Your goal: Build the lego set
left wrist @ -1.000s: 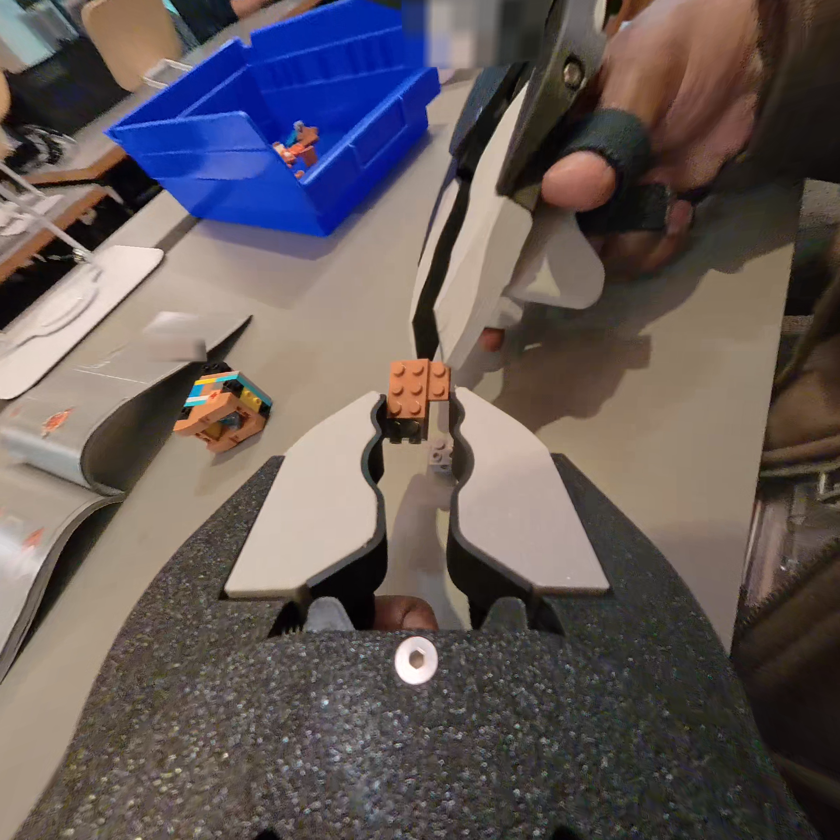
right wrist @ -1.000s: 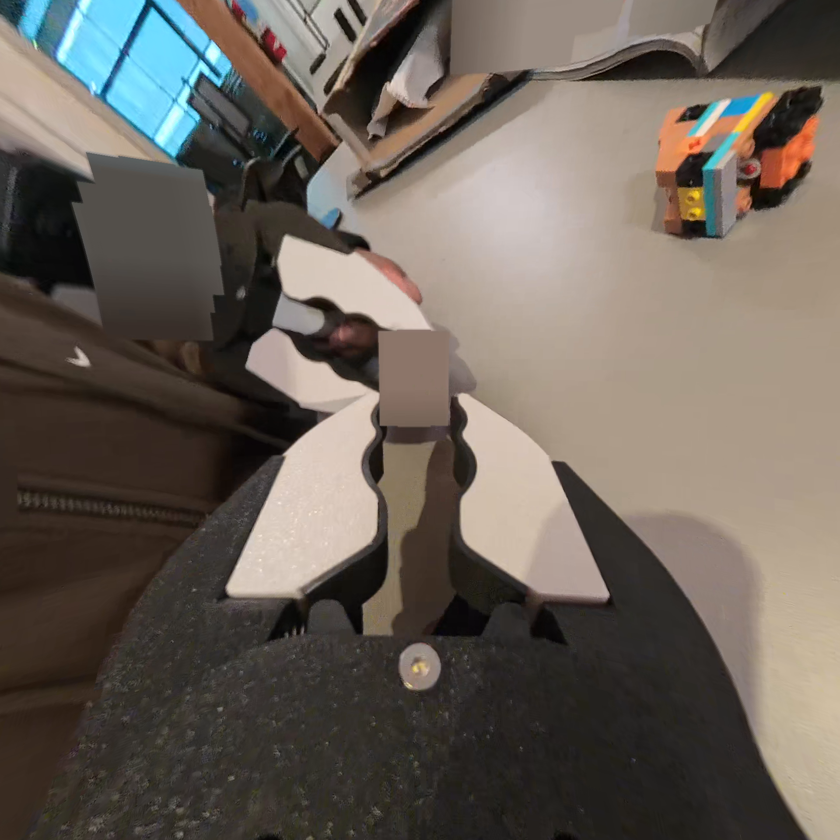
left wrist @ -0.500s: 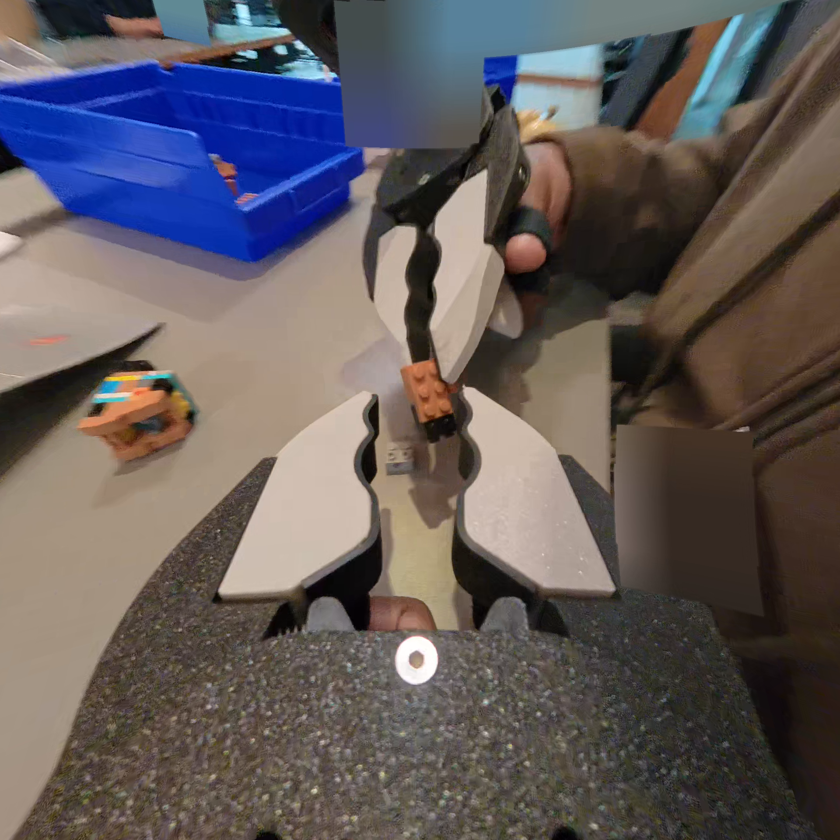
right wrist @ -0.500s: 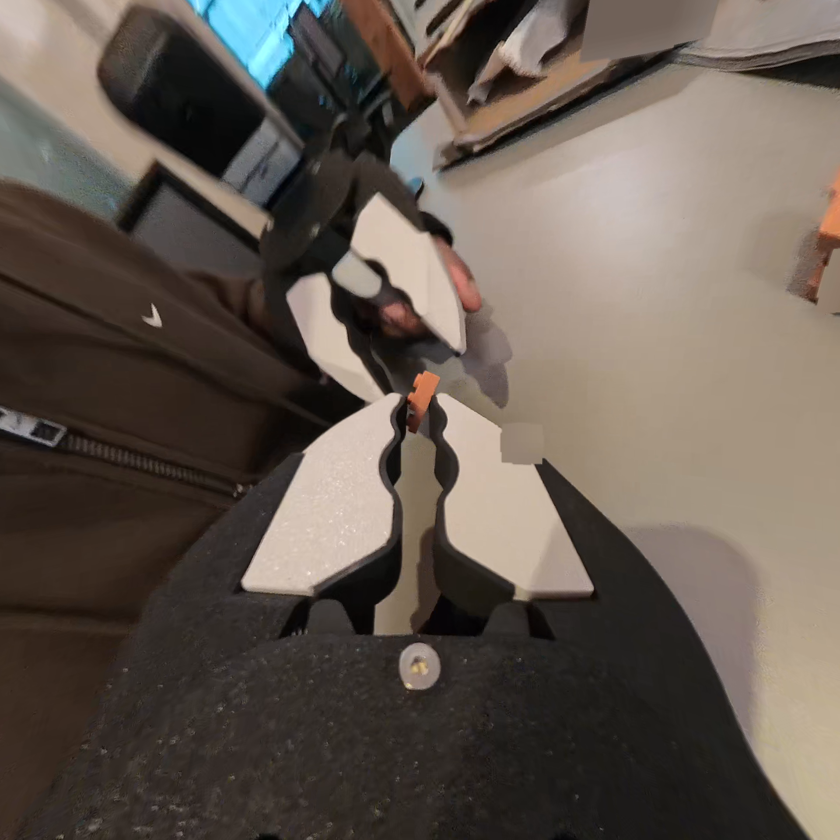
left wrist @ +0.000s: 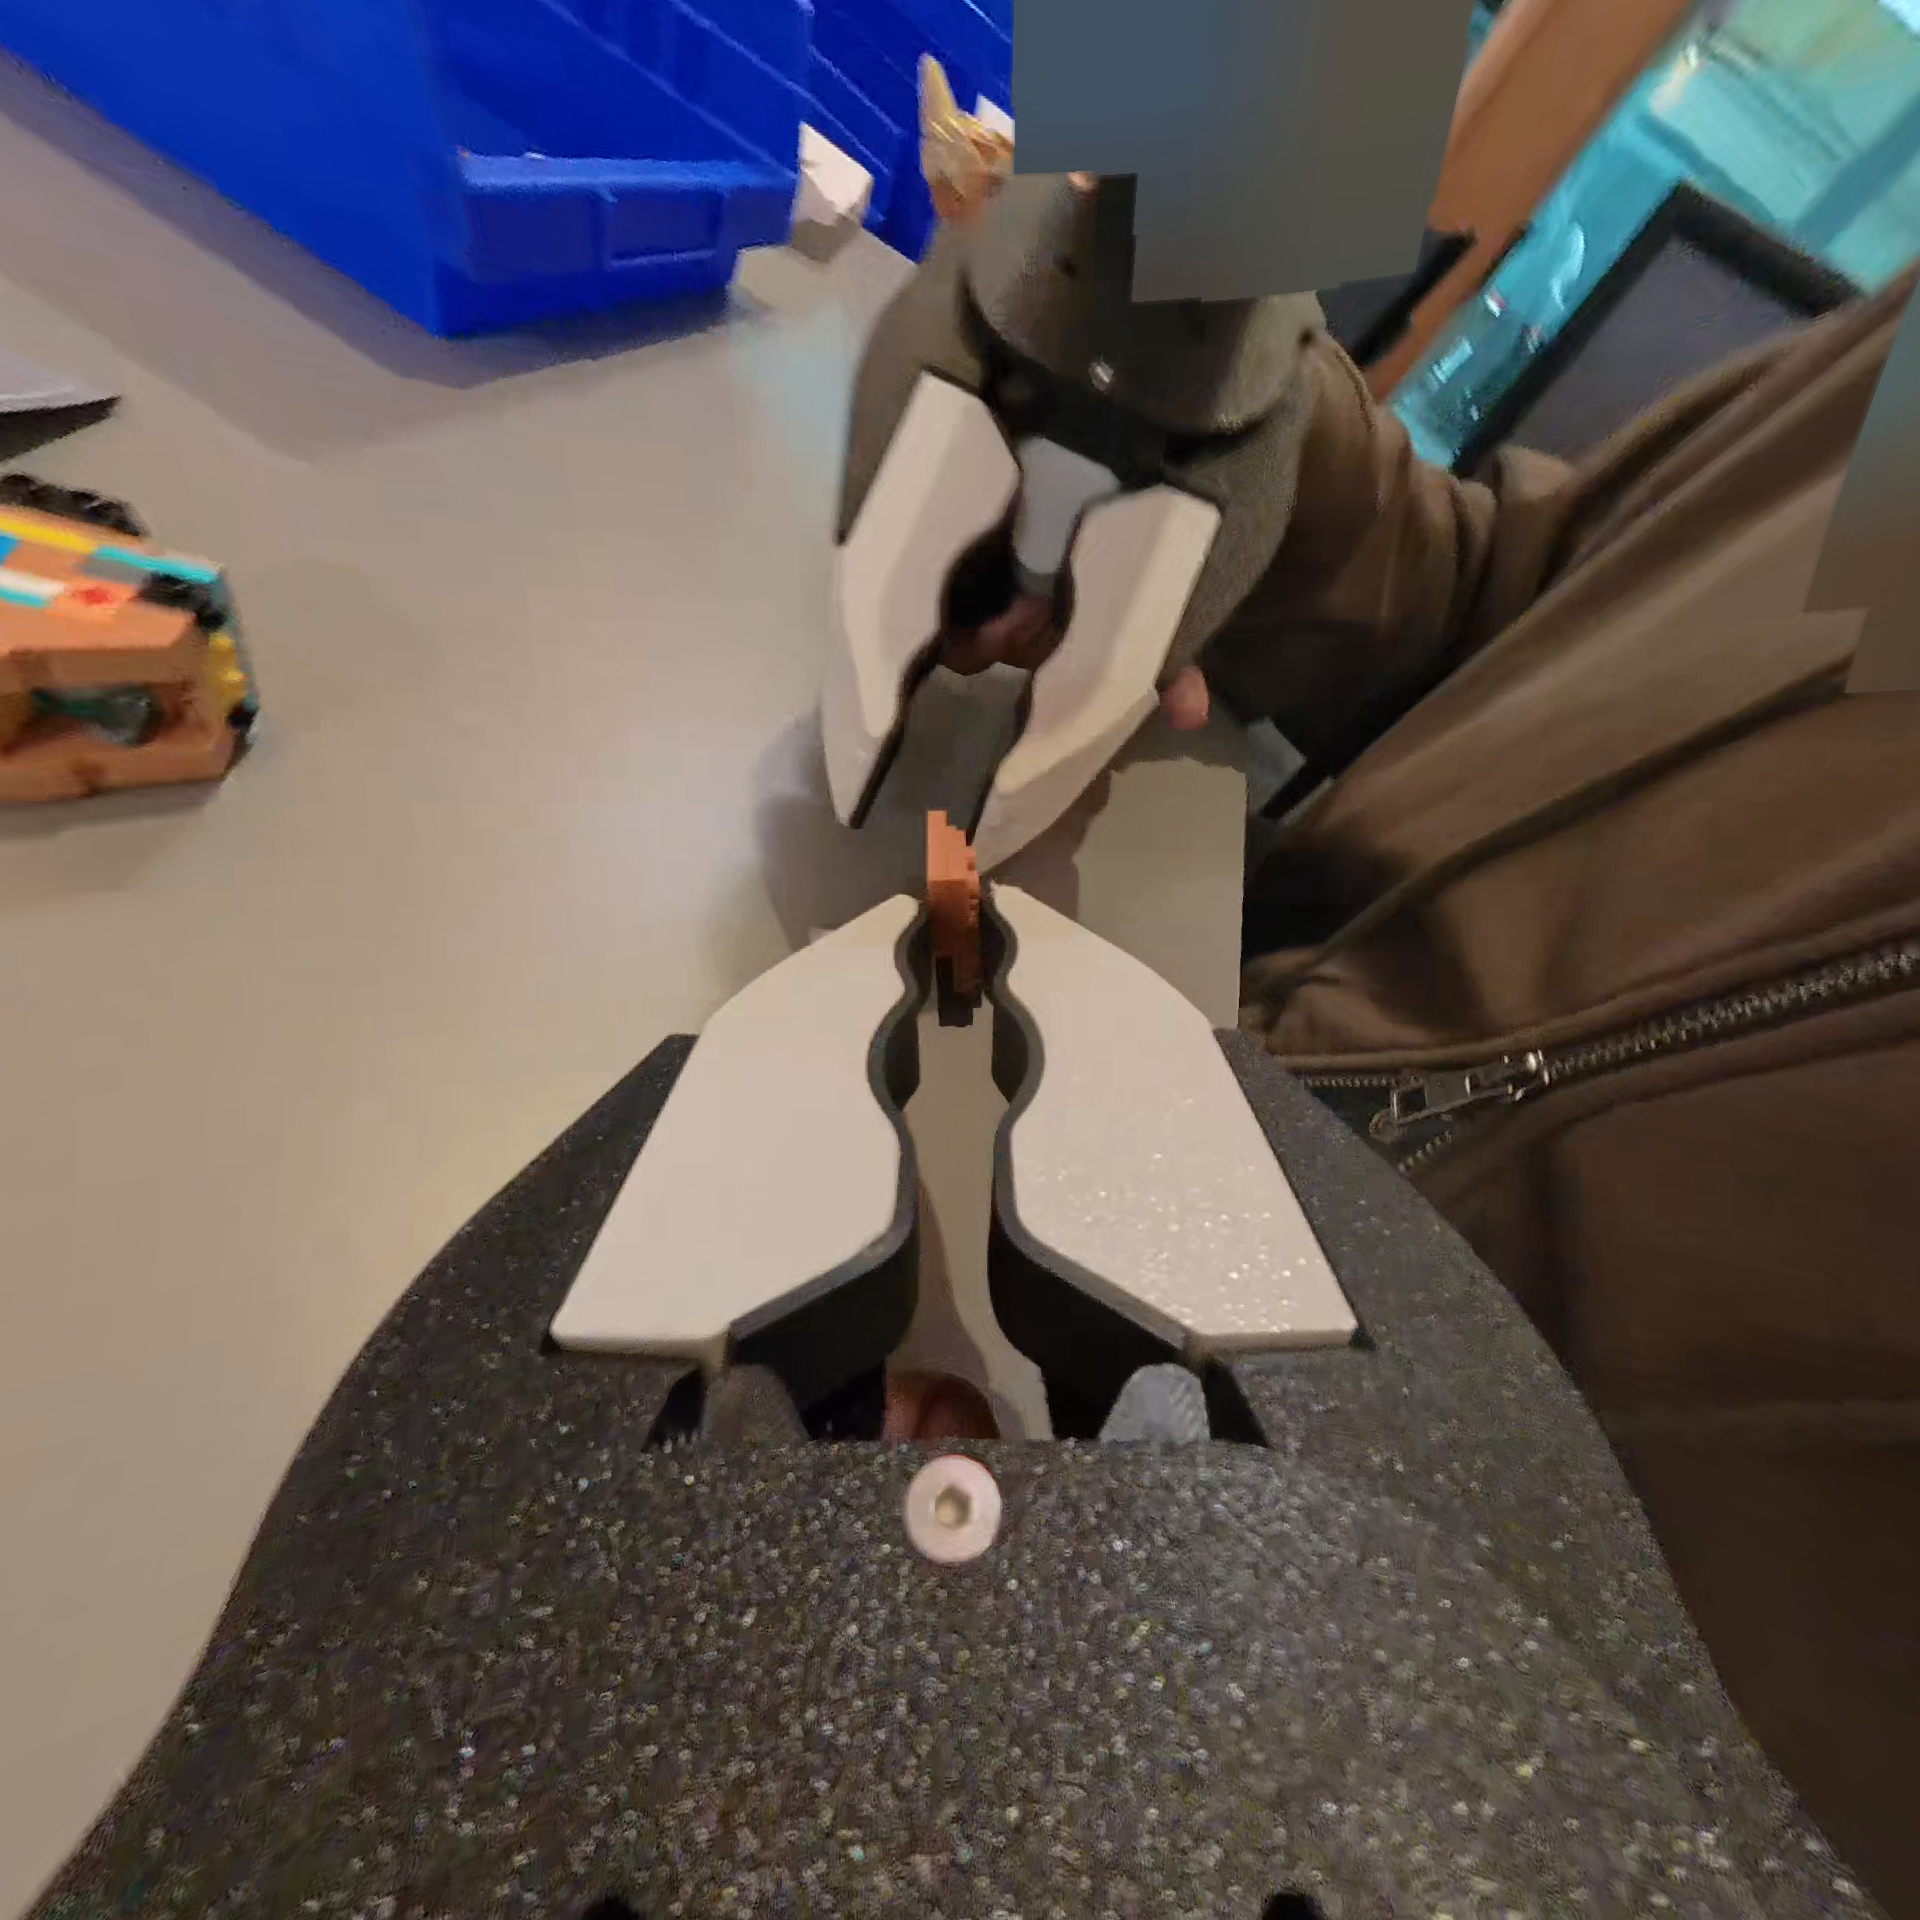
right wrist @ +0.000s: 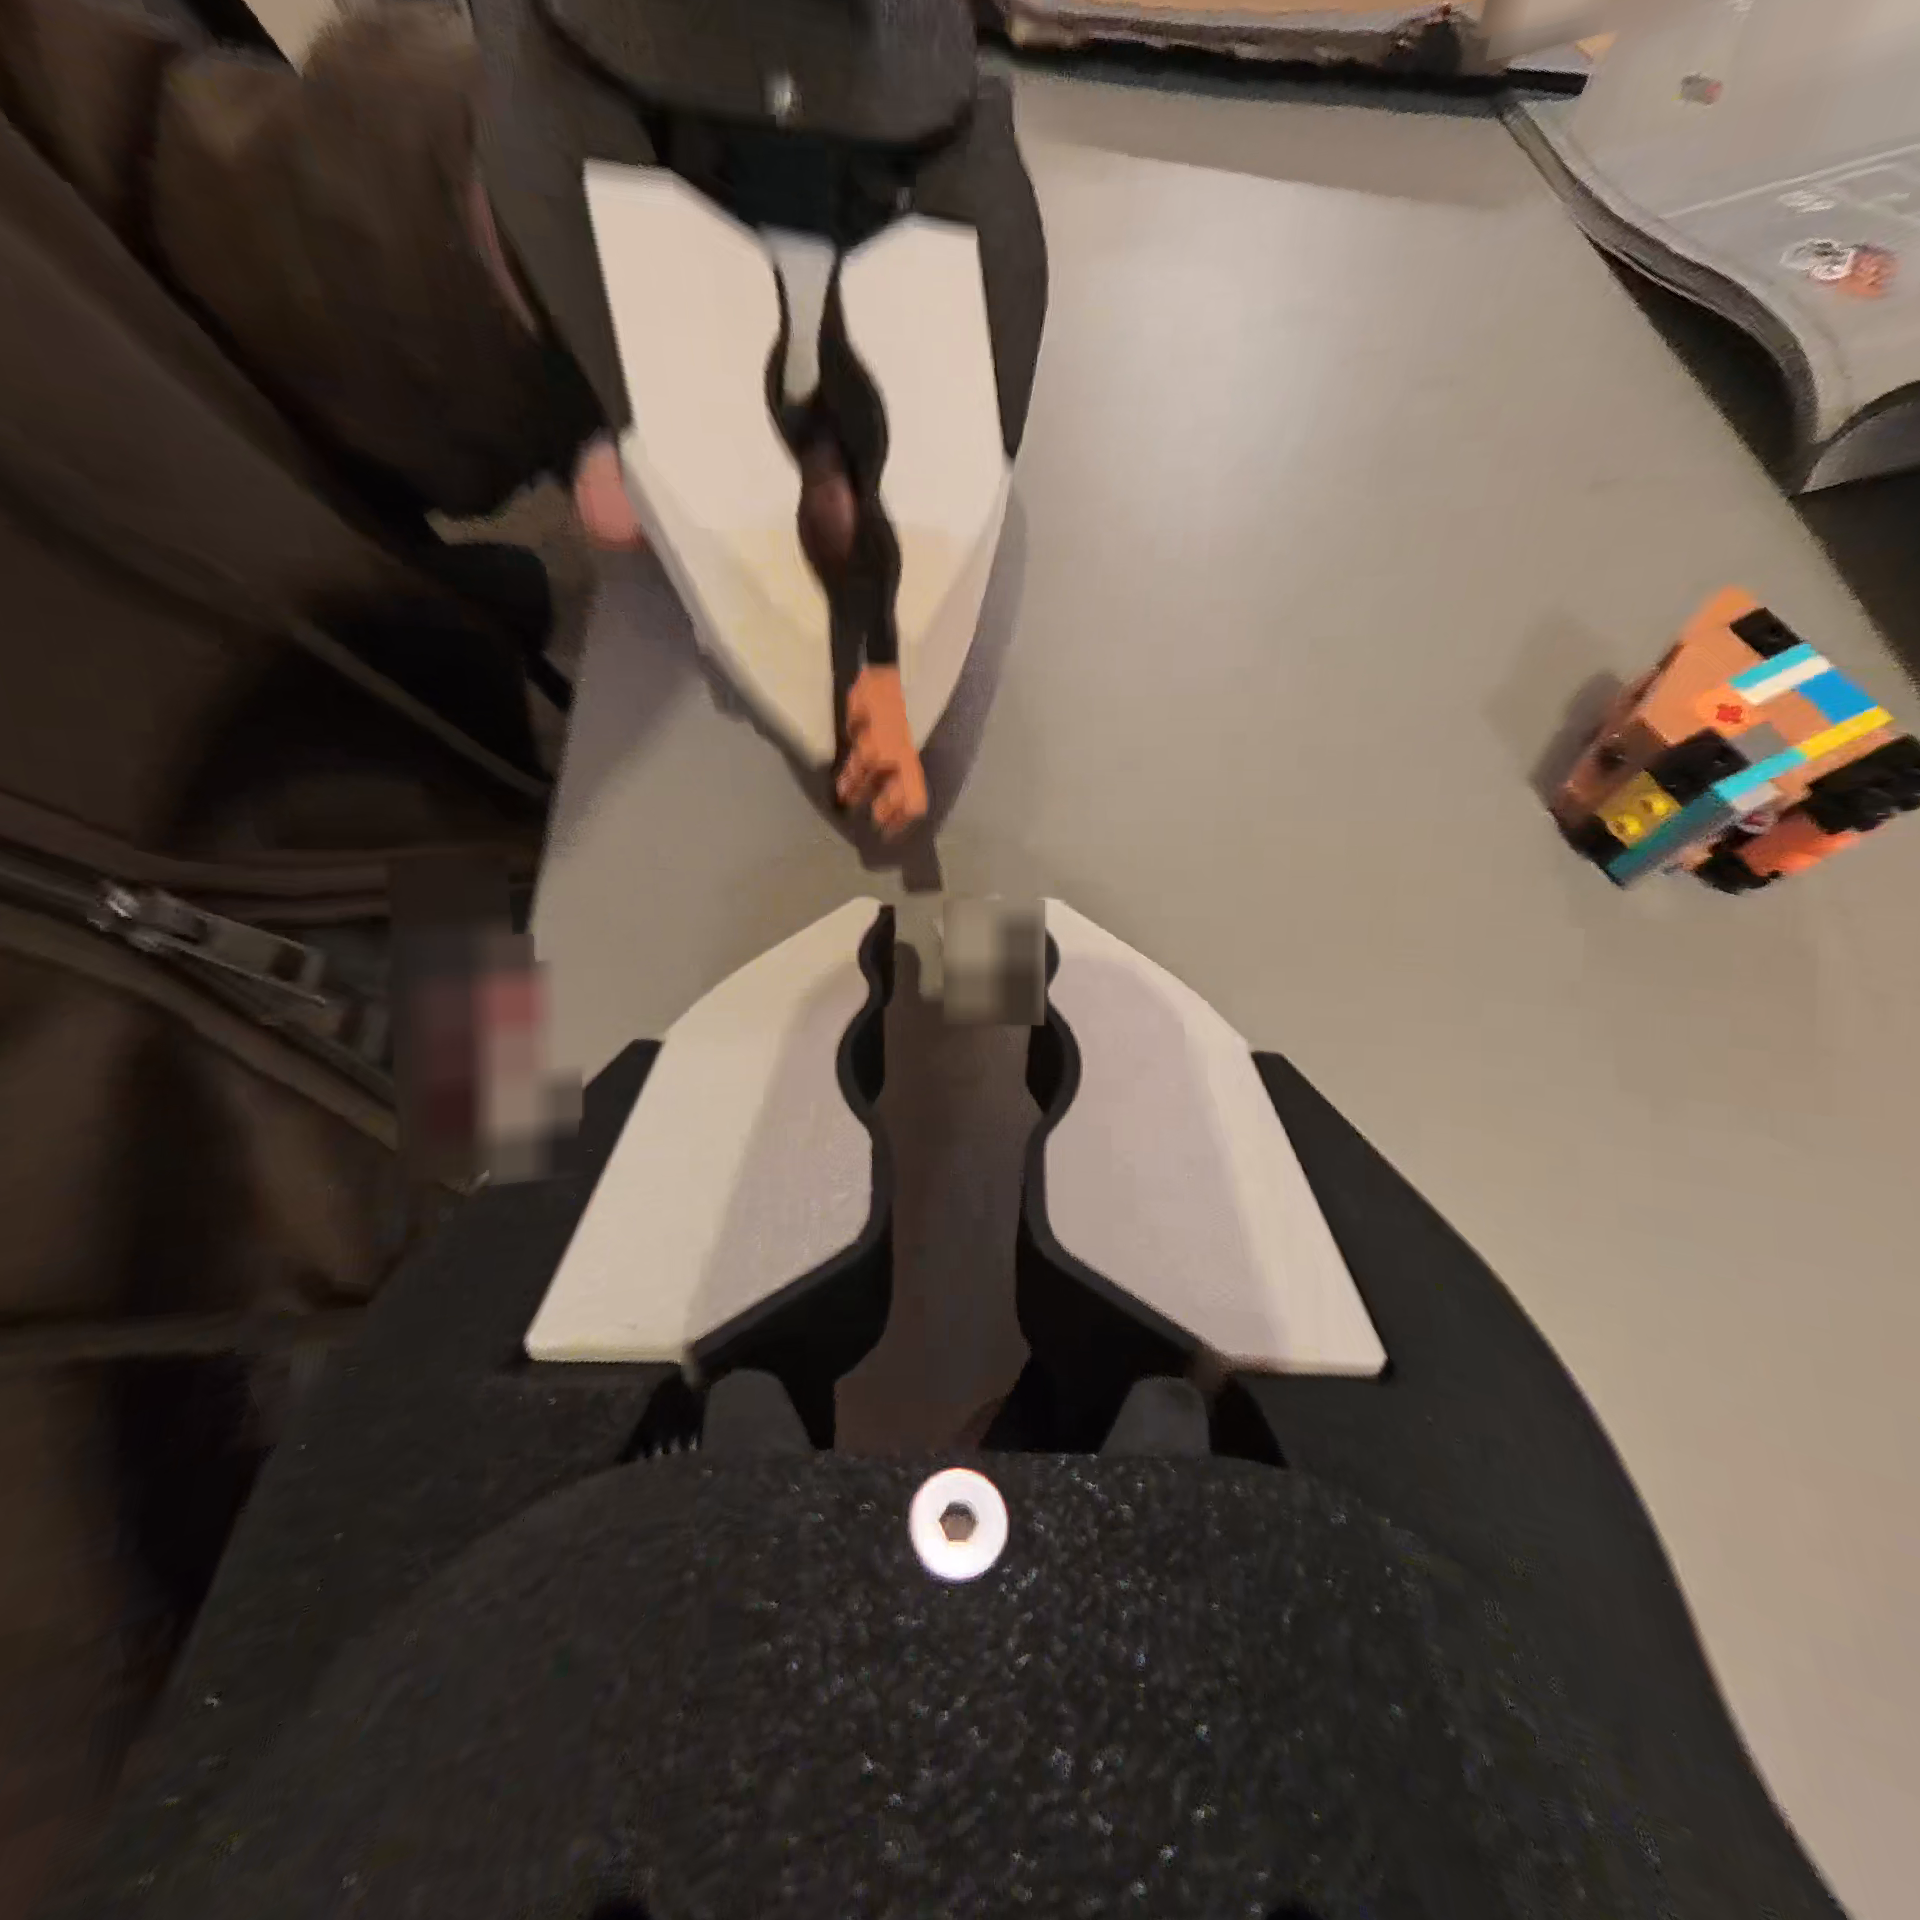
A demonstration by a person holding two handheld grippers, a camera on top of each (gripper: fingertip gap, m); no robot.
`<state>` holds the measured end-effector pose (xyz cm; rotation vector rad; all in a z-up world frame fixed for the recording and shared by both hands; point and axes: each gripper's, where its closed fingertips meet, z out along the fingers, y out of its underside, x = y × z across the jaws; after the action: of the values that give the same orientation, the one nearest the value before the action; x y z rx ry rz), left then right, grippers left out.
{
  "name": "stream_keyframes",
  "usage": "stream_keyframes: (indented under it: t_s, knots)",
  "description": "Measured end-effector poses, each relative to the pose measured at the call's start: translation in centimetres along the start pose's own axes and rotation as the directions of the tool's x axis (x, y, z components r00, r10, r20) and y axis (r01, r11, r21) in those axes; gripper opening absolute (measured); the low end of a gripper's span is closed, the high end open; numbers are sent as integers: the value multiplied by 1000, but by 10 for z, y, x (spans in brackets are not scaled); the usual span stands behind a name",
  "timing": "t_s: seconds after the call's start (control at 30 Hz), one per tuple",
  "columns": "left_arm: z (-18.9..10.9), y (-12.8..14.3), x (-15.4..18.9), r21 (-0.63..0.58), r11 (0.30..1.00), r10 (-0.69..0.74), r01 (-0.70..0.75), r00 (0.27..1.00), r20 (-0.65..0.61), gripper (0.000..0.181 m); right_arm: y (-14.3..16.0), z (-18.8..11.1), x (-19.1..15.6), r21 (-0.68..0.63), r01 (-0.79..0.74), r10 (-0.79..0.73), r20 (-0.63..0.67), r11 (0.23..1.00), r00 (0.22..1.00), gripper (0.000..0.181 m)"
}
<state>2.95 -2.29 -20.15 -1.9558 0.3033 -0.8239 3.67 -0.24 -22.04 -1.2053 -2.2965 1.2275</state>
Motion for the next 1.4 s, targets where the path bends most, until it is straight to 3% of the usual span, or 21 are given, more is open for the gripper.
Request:
stream_keyframes:
  t_s: [0.17,0.43,0.67,0.8,0.97,1.07,1.4]
  knots:
    - [-3,1,-10,23,989,-147,146,988,50,8,23,11,1,-155,194,-201,-28,969,979,27]
    - [-6,0,-16,60,978,-206,202,975,81,8,22,26,6,-189,190,-196,-13,963,980,24]
    - [-5,1,-15,56,979,-198,194,977,80,8,27,19,32,-261,290,-315,-60,921,947,15]
    - [-8,-1,-17,78,978,-200,194,976,86,8,30,6,50,-269,225,-267,-129,936,955,24]
    - [-11,-5,-23,102,980,-185,173,975,119,8,27,-3,53,-182,25,-72,-258,983,963,30]
    - [-12,-9,-30,116,979,-179,164,975,129,8,34,-3,63,-220,36,-107,-320,975,941,30]
    - [-19,-18,-40,184,969,-195,166,969,152,8,18,15,13,-125,-62,51,-89,990,995,30]
